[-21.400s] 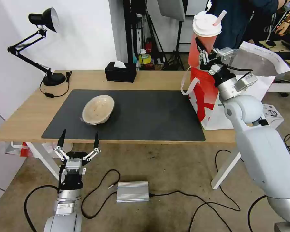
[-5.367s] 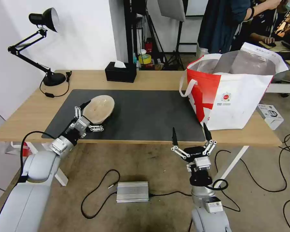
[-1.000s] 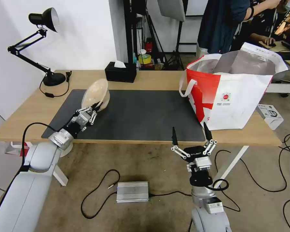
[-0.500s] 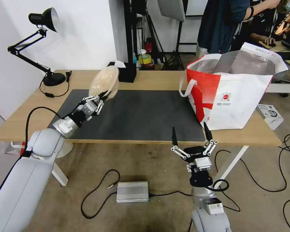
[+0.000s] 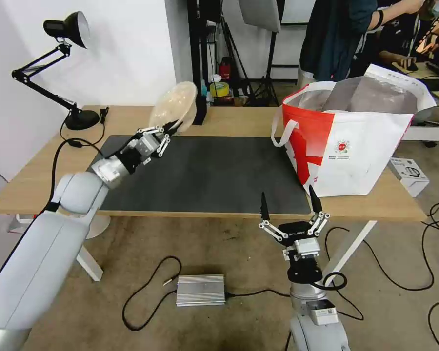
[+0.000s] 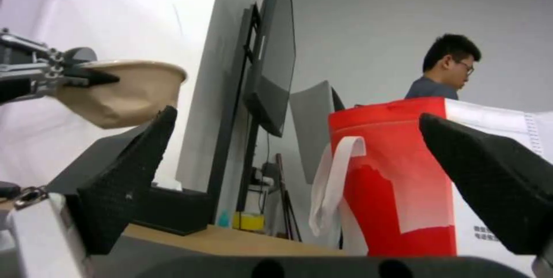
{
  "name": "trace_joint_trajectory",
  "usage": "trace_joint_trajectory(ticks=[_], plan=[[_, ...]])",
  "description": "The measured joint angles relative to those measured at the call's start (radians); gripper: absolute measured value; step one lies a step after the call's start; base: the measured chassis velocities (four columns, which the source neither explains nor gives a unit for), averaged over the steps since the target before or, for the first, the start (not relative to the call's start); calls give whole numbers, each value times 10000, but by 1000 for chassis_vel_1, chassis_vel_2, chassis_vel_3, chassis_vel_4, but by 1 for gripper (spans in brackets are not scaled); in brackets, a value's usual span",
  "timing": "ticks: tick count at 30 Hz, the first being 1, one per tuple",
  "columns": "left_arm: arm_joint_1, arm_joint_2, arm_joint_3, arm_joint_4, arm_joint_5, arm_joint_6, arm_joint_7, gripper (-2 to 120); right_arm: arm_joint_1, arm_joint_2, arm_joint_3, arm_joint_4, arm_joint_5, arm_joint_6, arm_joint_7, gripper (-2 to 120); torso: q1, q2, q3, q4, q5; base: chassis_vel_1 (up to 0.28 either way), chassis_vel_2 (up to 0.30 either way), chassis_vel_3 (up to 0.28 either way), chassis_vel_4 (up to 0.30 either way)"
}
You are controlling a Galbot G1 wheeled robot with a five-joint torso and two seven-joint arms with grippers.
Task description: Pick up the trash from the table and place it into the takeout bag.
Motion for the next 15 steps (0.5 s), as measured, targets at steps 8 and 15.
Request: trace_joint_trajectory(ticks=[8, 15], plan=[[-648, -142, 628, 242, -93, 11, 6, 1, -17, 38, 62, 20, -48, 10, 1, 100, 0, 0, 0, 1, 5, 0, 0, 0, 0], [-1455, -263, 1394, 478, -245, 26, 6, 1, -27, 46, 73, 34, -109, 21, 1, 100, 0, 0, 0, 0, 6, 0, 0, 0, 0]])
